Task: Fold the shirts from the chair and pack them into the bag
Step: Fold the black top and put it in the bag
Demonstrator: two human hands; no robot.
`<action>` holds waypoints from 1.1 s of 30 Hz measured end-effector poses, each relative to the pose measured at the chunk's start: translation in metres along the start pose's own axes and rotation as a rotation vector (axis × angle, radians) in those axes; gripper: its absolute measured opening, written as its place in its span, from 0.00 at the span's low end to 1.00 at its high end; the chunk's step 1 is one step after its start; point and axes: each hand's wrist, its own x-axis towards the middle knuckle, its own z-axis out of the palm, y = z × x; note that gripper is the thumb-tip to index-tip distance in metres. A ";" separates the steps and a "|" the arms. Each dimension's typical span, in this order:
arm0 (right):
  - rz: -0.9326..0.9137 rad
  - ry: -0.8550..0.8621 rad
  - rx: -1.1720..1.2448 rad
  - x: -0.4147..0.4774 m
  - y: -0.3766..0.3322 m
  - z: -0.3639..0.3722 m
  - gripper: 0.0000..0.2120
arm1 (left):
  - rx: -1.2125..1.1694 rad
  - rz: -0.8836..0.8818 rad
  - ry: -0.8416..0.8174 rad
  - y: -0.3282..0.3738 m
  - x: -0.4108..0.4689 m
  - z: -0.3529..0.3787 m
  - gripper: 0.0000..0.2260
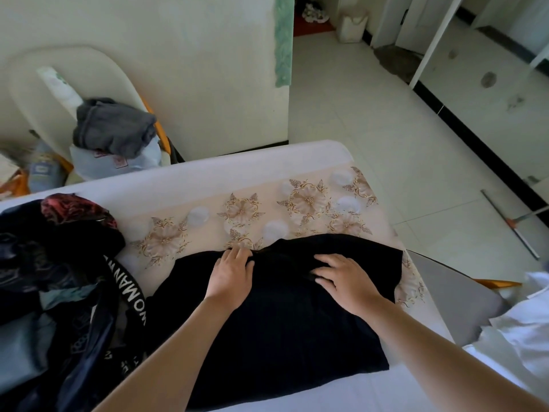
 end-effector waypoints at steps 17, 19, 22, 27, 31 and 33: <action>0.564 0.309 0.320 0.037 0.004 -0.019 0.26 | 0.194 0.201 0.073 0.010 -0.006 0.011 0.17; 0.481 0.373 0.092 0.032 0.003 -0.013 0.29 | 0.237 0.185 -0.025 0.007 -0.020 0.022 0.20; 0.251 0.353 -0.143 0.010 -0.015 -0.002 0.27 | 0.295 0.126 -0.094 0.011 -0.036 0.032 0.25; 0.097 -0.016 -0.208 -0.059 -0.068 0.054 0.29 | 0.245 0.174 -0.114 0.028 -0.070 0.033 0.24; 0.094 -0.081 -0.342 -0.083 -0.046 0.060 0.33 | 0.284 0.163 -0.114 0.017 -0.104 0.026 0.21; 0.085 -0.104 -0.410 -0.089 -0.025 0.044 0.34 | 0.306 0.121 -0.120 0.005 -0.120 0.020 0.23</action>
